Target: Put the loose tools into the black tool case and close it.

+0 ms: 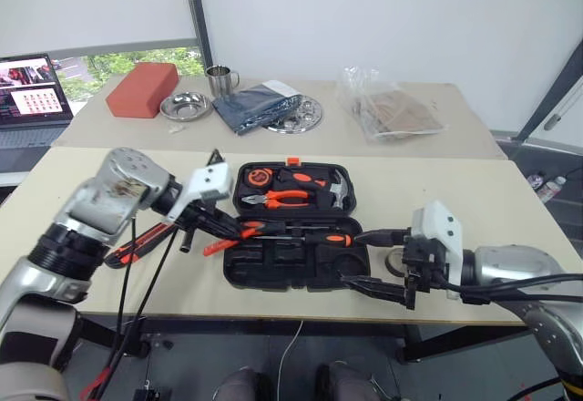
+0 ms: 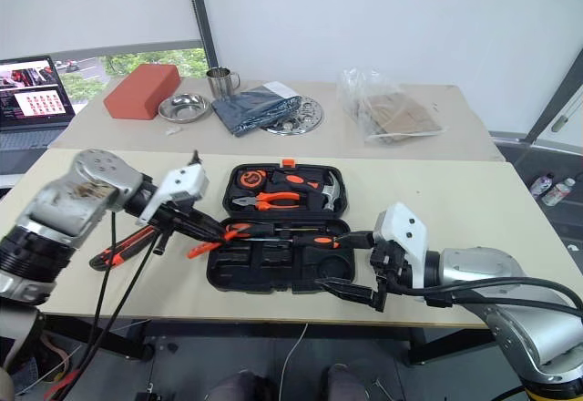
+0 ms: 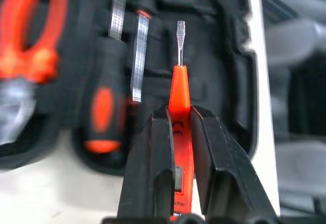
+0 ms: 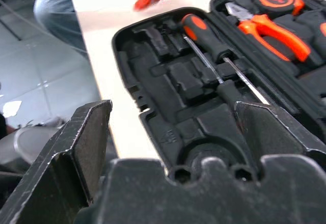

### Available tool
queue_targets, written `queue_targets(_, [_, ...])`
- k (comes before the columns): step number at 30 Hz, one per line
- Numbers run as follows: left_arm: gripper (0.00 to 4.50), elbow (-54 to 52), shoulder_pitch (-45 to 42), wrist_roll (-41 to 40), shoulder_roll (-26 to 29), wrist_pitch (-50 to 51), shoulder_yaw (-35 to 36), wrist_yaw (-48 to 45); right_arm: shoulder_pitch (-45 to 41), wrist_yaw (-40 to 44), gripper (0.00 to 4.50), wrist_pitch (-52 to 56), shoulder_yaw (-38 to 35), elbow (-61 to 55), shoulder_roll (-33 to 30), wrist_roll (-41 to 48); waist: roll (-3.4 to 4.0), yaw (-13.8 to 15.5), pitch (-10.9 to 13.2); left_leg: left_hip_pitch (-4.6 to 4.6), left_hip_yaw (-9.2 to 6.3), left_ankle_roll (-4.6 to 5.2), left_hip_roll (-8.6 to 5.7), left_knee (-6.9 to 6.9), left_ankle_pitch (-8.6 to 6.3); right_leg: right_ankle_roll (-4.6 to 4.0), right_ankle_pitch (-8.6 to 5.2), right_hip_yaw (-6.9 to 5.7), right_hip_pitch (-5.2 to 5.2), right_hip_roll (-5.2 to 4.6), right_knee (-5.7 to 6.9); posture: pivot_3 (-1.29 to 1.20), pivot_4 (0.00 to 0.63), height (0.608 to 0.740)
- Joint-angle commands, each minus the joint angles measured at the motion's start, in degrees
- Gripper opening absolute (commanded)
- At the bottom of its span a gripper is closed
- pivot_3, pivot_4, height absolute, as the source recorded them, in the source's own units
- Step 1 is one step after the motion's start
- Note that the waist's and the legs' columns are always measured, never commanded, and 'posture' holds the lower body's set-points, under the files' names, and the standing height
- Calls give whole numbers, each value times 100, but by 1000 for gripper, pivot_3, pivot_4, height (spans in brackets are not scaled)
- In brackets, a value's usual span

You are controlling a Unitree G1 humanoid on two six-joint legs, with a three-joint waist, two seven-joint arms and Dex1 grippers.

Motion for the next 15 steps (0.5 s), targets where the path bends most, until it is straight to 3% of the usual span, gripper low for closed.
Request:
queue_targets(1, [101,126,-266,262,-428,-240,-235,-128,99,-191,4500,-77,-204,-296,42,97,0,22,0,-6,-5,4,1,8,-2,1,0,-3,0,0,0,0,150,736])
queue_targets(10, [101,1037,-672,943,-1415,-517,-586,-44,173,-476,4500,-119,-185,-382,146,91,-1,31,0,-23,-19,27,-5,38,-10,40,-8,2,7,-2,-2,0,150,736])
queue_targets(15, [101,1507,-748,1259,-1652,-795,-620,41,215,-572,4500,-128,-210,-423,199,101,-1,-9,0,-21,-20,28,-2,36,-10,47,-12,5,5,2,-3,0,150,736])
